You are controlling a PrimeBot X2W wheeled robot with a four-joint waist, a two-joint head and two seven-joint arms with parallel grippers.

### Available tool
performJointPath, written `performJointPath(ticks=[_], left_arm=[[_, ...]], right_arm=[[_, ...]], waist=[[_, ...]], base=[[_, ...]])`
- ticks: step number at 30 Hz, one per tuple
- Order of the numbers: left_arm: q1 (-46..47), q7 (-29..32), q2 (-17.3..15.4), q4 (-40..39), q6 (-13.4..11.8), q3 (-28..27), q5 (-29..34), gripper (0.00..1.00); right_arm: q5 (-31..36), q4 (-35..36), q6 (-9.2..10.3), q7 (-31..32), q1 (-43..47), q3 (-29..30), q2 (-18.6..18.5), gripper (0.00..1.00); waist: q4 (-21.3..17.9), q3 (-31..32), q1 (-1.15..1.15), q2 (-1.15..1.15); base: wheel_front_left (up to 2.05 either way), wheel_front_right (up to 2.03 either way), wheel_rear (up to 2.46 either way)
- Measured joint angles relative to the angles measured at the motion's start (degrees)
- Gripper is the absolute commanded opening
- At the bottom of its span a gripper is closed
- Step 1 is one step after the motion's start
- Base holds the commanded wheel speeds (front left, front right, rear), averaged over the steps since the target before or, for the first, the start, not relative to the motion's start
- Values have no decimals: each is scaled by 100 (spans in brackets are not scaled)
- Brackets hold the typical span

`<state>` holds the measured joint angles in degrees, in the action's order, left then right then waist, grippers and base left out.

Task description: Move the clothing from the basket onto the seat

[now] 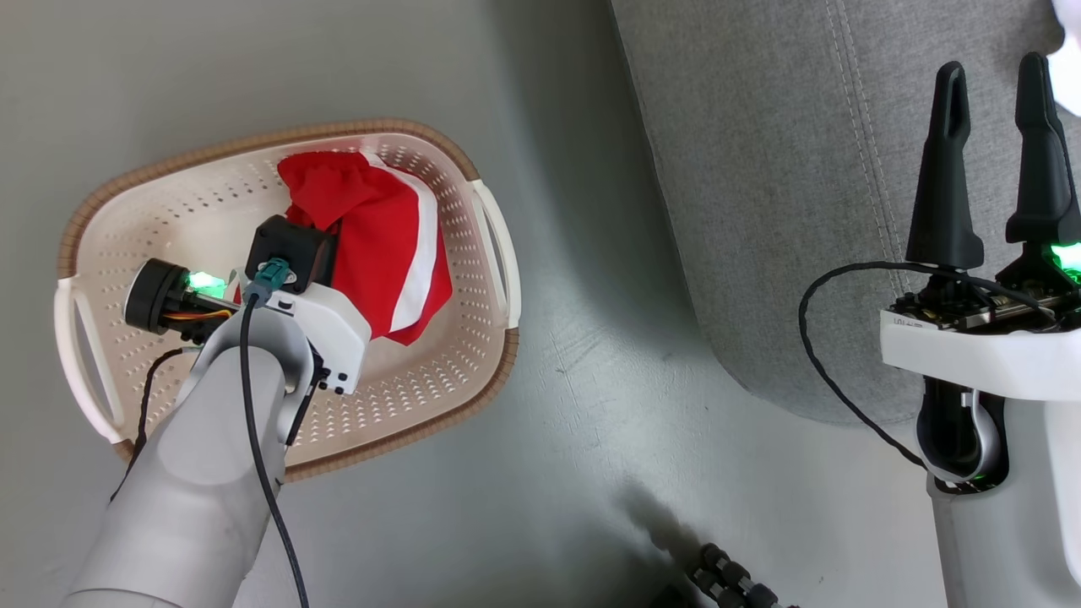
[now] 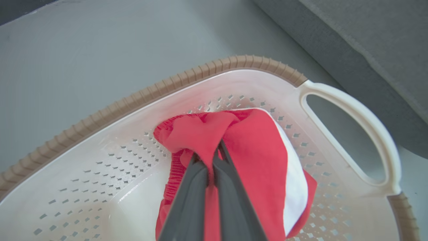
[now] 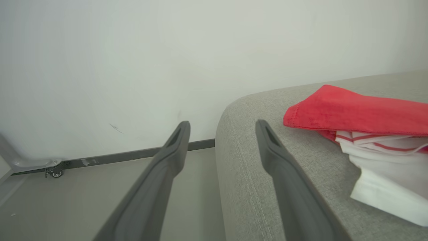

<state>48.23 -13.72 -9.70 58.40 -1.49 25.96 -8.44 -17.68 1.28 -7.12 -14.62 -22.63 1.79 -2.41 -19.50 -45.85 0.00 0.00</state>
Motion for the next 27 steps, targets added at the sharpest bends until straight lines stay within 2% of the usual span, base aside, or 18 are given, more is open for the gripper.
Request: performJointPath(ticks=[12,27], left_arm=[[-282,-51,47,-650,-55,-90,-59,0],[-917,-70,110,-2343,-265,-197,-51,0]], right_arm=[[283,-130,0,0,0,-33,-1,100],[664,-293,0,0,7,33,-5,100]], waist=[[196,437,0,0],[572,1106,0,0]], base=[[0,0,0],[0,0,0]])
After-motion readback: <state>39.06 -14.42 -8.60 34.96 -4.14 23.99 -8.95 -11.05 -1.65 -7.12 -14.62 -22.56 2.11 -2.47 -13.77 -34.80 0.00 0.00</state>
